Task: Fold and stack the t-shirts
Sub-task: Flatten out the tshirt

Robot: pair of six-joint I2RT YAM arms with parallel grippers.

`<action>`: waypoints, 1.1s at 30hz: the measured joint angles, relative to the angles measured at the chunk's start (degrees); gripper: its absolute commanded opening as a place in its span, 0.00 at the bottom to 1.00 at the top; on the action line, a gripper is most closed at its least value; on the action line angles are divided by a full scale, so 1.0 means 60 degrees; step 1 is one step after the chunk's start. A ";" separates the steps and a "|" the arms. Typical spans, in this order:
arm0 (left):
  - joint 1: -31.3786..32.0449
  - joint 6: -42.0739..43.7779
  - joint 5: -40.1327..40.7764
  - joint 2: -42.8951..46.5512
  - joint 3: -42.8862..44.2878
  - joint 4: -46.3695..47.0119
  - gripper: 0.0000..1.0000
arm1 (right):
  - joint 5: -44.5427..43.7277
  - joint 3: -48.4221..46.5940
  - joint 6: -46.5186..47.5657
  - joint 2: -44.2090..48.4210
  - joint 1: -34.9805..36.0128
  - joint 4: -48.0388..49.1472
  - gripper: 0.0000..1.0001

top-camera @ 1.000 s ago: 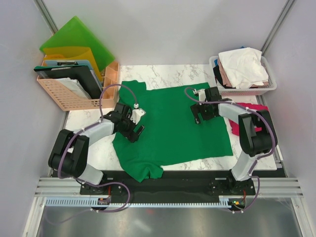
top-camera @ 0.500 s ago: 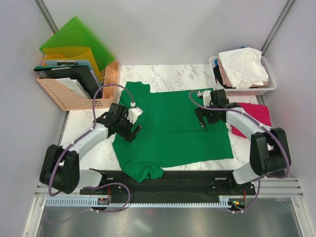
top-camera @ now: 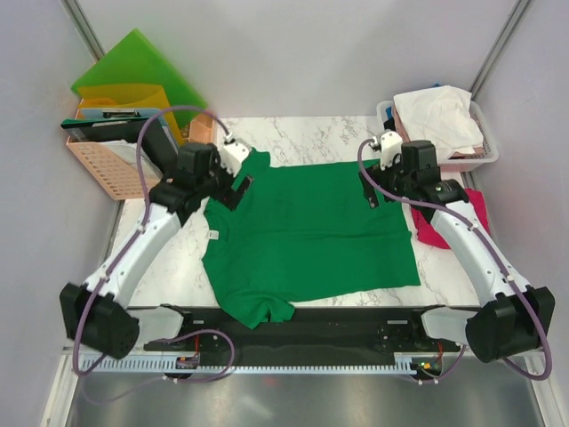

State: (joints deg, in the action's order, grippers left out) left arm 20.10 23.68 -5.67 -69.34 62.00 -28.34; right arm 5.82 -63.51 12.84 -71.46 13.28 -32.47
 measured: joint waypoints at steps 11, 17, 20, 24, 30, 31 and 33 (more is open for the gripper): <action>-0.0073 -0.0178 0.0393 -0.6441 0.6149 -0.0867 1.00 | 0.0058 -0.0801 0.0087 -0.0736 0.0000 -0.0102 0.98; -0.0302 -0.0557 0.0554 -0.8633 0.7890 -0.1446 1.00 | 0.0004 -0.0197 0.0233 -0.0710 0.0000 -0.0168 0.98; -0.0488 -0.0674 0.0692 -0.9457 0.8630 -0.1599 1.00 | -0.0029 -0.0029 0.0331 -0.0641 0.0000 -0.0160 0.98; -0.0750 -0.0805 0.0721 -1.0262 0.9599 -0.1687 1.00 | -0.0022 0.0251 0.0408 -0.0426 0.0000 -0.0135 0.98; -0.1049 -0.0852 0.0732 -1.1074 1.0892 -0.1708 1.00 | -0.0018 0.0787 0.0404 -0.0364 0.0000 0.0025 0.98; -0.1082 -0.0849 0.0754 -1.1176 1.1041 -0.1712 1.00 | -0.0018 0.0845 0.0401 -0.0382 0.0000 0.0040 0.98; -0.1107 -0.0852 0.0790 -1.1344 1.1213 -0.1698 1.00 | -0.0018 0.0900 0.0397 -0.0459 0.0000 0.0058 0.98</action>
State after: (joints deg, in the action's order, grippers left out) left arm 13.45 18.57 -0.93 -137.40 129.27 -38.52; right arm 5.72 -58.11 15.22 -74.22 13.28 -32.12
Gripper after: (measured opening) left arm 0.996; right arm 0.982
